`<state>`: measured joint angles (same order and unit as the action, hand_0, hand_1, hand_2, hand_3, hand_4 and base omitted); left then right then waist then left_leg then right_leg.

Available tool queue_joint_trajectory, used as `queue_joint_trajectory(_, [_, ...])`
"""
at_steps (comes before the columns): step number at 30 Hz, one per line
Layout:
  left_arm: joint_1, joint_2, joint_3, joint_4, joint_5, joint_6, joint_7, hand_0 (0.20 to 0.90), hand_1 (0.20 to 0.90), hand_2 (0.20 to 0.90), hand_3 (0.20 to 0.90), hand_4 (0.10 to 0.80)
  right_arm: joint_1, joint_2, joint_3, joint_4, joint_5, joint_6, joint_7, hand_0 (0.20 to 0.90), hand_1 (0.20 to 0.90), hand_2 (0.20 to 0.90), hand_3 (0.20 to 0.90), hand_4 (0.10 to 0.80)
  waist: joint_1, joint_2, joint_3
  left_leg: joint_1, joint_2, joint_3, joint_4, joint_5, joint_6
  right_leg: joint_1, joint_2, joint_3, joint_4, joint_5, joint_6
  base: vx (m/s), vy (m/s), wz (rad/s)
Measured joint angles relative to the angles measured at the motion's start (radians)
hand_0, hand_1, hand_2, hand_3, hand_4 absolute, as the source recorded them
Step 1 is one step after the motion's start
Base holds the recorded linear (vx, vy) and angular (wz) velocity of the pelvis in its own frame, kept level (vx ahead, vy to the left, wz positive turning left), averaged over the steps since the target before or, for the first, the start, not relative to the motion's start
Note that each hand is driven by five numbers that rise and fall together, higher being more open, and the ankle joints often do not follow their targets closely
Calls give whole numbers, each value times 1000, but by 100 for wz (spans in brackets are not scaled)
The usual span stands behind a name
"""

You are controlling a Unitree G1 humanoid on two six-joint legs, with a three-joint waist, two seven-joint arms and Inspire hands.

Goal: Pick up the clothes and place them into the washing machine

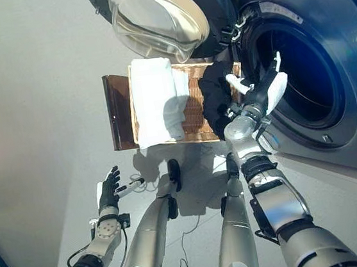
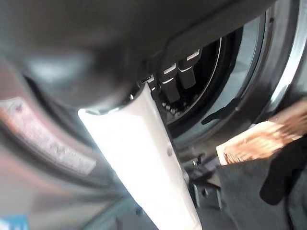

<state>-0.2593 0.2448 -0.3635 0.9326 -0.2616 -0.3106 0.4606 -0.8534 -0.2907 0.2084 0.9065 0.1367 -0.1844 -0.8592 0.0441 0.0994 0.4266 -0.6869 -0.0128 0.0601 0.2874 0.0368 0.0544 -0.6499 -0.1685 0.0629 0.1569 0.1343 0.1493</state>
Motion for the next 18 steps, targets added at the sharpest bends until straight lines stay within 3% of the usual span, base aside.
queue_joint_trajectory(6, [-2,-1,0,-2,15,1,2,900,900,900,900,800,18,3,53,-27,-60,38,37,900,900,900,900,800,-3,-2,0,0,2,-5,19,-9,-1,12,1,-5,0,0,0,1,-2,1])
queue_joint_trajectory(18, [20,9,0,-50,14,17,6,900,900,900,900,800,38,21,119,-68,-2,34,166,900,900,900,900,800,1,-30,8,-1,0,-6,2,-9,-1,12,-1,-9,-14,0,0,0,0,0])
